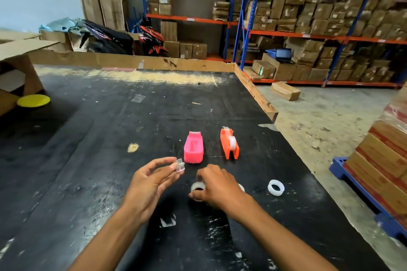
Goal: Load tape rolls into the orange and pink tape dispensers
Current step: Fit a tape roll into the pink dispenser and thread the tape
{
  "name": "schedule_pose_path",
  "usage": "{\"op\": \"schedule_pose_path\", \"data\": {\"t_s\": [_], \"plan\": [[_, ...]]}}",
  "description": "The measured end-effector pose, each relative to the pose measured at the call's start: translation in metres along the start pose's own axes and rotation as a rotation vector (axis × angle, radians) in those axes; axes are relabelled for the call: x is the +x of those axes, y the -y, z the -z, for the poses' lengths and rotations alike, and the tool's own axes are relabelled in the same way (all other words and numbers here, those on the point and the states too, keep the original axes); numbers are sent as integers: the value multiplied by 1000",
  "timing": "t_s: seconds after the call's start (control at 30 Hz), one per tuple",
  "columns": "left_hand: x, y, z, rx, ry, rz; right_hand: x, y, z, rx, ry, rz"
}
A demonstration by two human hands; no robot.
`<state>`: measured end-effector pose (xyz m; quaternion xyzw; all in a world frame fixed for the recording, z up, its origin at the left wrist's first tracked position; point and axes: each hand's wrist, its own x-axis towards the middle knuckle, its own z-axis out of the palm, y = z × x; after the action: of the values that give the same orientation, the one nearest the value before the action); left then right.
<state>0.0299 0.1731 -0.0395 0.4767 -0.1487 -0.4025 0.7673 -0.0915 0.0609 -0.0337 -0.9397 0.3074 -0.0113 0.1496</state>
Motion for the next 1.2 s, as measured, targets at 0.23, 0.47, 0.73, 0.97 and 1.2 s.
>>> {"op": "schedule_pose_path", "data": {"t_s": [0.23,0.47,0.73,0.97,1.2], "plan": [[-4,4,6,11,-29,-14,2,-9,4,78,63,8],[-5,6,-2,60,-52,-17,3,-19,-2,151,36,104],[-10,3,-12,30,6,-35,-1,-26,21,975,-134,261],[-13,0,-18,132,79,-88,-6,-27,30,991,-53,356],[-12,-1,-28,267,76,-216,-5,-26,34,877,-163,396]]}}
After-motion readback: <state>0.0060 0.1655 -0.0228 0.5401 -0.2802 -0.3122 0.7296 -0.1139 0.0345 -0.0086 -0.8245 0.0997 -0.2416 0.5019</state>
